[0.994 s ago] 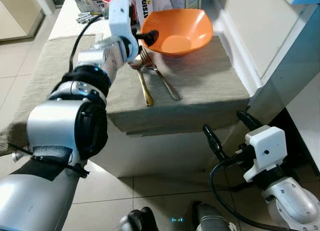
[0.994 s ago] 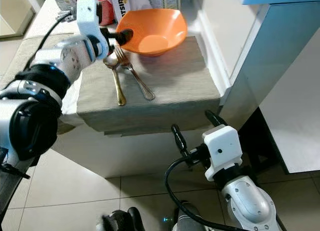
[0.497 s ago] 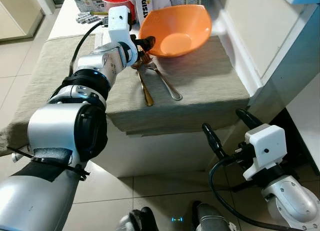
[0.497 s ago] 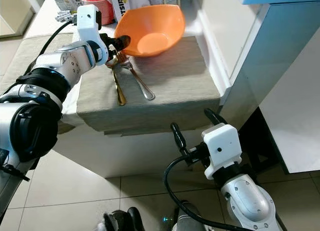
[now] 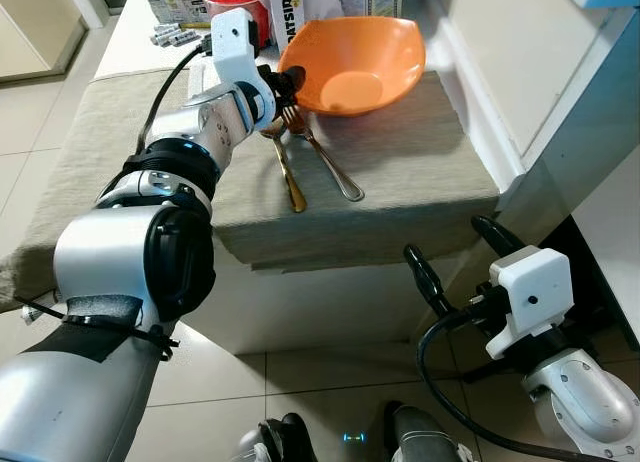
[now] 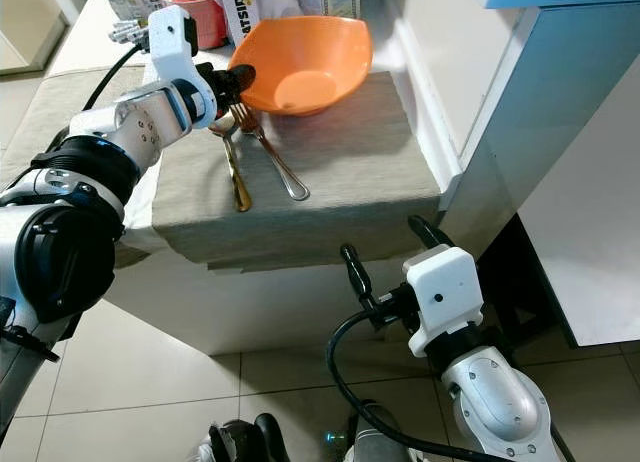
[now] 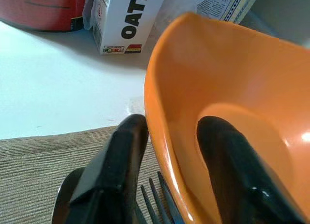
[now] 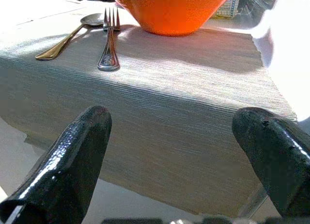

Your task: Setting the table

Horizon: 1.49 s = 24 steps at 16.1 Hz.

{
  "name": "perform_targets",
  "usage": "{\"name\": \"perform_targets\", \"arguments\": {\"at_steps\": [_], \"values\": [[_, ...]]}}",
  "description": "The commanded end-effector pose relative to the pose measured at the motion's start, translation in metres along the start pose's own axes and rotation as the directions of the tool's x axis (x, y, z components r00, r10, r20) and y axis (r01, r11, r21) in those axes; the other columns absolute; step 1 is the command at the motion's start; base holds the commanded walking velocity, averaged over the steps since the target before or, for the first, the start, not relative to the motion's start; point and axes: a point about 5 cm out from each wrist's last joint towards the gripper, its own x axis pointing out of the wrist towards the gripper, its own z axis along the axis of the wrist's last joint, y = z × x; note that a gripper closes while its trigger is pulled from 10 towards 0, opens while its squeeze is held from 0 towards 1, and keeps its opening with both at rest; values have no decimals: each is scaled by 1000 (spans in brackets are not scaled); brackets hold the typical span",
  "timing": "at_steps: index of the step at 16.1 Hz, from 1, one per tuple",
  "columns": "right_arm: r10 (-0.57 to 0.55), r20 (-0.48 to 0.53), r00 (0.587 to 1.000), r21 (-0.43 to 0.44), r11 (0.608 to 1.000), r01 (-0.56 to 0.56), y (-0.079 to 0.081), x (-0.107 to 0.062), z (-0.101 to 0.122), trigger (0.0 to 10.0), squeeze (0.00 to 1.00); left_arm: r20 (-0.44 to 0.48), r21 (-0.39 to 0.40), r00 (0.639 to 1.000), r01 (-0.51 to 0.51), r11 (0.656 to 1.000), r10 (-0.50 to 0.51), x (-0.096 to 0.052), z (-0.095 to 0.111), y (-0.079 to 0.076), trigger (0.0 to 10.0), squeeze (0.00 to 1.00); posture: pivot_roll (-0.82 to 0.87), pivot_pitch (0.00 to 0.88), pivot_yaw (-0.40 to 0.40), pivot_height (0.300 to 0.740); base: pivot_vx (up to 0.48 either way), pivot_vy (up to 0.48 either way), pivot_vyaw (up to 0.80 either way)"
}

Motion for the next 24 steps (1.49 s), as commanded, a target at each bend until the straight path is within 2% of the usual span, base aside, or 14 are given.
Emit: {"name": "perform_targets", "arguments": {"at_steps": [1, 4, 7, 11, 12, 16, 21, 23, 24], "values": [[6, -17, 1000, 6, 1000, -6, 1, 0, -3, 10000, 0, 6, -10, 1000, 1, 1000, -1, -1, 4, 2, 0, 0, -368, 208, 113, 740, 0, 0, 0], [6, -20, 1000, 6, 1000, -6, 2, 0, -4, 10000, 0, 21, -28, 1000, 8, 1000, -7, -2, 8, 3, 0, 0, -367, 202, 111, 740, 0, 0, 0], [9, -19, 1000, 4, 1000, -9, 1, 2, -6, 10000, 0, 67, -44, 997, 31, 999, -28, -5, 20, 3, 0, 0, -357, 191, 105, 740, 0, 0, 0], [10, -21, 1000, 6, 1000, -10, 0, 2, -7, 10000, 0, 77, 1, 995, 60, 998, -60, -5, 22, 1, 0, 0, -351, 184, 102, 740, 0, 0, 0], [15, -19, 1000, 8, 1000, -15, 1, 3, -8, 10000, 0, 100, 43, 991, 83, 996, -87, -5, 27, -3, 0, 0, -340, 174, 96, 740, 0, 0, 0], [25, -14, 1000, 8, 1000, -25, 1, 6, -9, 10000, 0, 161, 106, 981, 88, 990, -105, -7, 40, -6, 0, 0, -329, 161, 90, 740, 0, 0, 0], [41, -9, 999, 13, 999, -41, 2, 10, -12, 10000, 0, 273, 78, 961, 25, 997, -45, -20, 62, 16, 0, 0, -302, 137, 84, 740, 0, 0, 0], [47, -5, 999, 14, 999, -47, 3, 12, -14, 10000, 0, 311, 100, 950, 7, 995, -37, -25, 72, 20, 0, 0, -299, 134, 83, 740, 0, 0, 0], [52, -2, 999, 13, 999, -52, 3, 15, -15, 10000, 0, 345, 142, 937, -1, 990, -49, -29, 81, 21, 0, 0, -286, 121, 78, 740, 0, 0, 0]]}}
